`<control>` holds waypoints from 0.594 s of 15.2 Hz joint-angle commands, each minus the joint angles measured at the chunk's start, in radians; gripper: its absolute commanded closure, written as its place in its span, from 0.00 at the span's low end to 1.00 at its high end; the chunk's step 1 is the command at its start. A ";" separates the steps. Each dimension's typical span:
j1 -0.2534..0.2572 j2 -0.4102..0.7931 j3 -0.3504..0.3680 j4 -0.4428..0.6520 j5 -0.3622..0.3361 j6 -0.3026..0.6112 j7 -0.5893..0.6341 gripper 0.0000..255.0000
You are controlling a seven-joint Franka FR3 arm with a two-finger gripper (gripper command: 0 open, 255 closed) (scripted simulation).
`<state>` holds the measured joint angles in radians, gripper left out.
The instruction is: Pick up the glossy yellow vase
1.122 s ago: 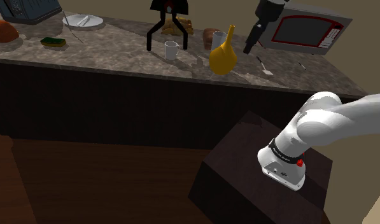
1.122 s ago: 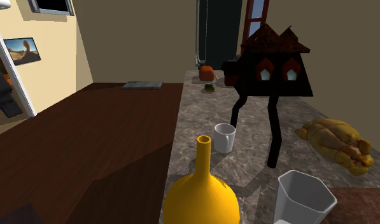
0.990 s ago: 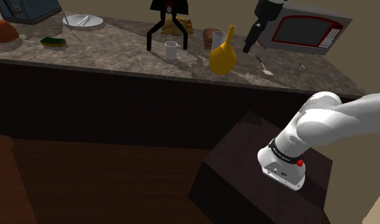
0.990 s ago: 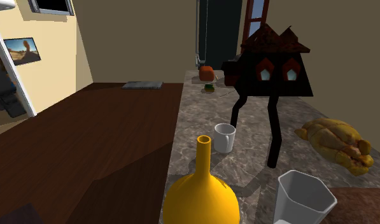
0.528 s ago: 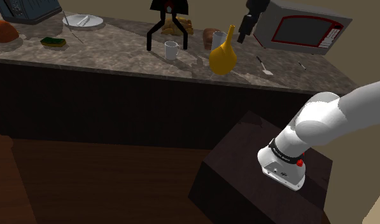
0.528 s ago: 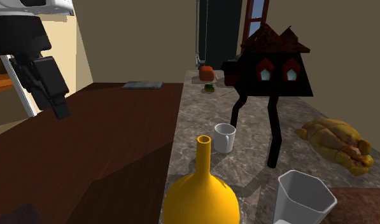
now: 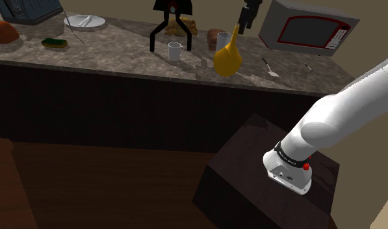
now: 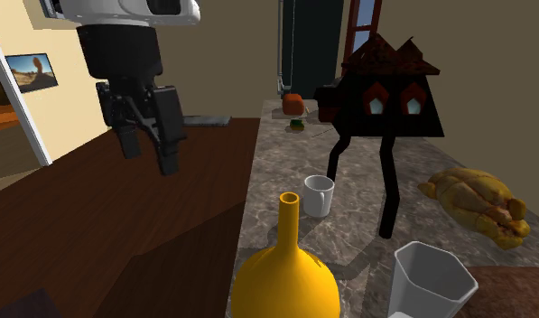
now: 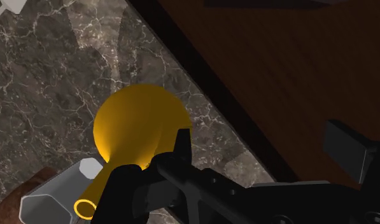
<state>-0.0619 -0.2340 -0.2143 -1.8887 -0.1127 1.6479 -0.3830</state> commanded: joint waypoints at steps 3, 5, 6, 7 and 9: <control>-0.028 0.179 -0.054 0.179 0.030 -0.039 -0.077 0.00; -0.047 0.272 -0.075 0.281 0.052 -0.070 -0.112 0.00; -0.058 0.321 -0.085 0.336 0.064 -0.087 -0.130 0.00; -0.071 0.370 -0.093 0.395 0.077 -0.107 -0.148 0.00; -0.102 0.476 -0.108 0.523 0.106 -0.153 -0.182 0.00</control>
<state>-0.1465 0.1866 -0.3130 -1.4413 -0.0217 1.5268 -0.5425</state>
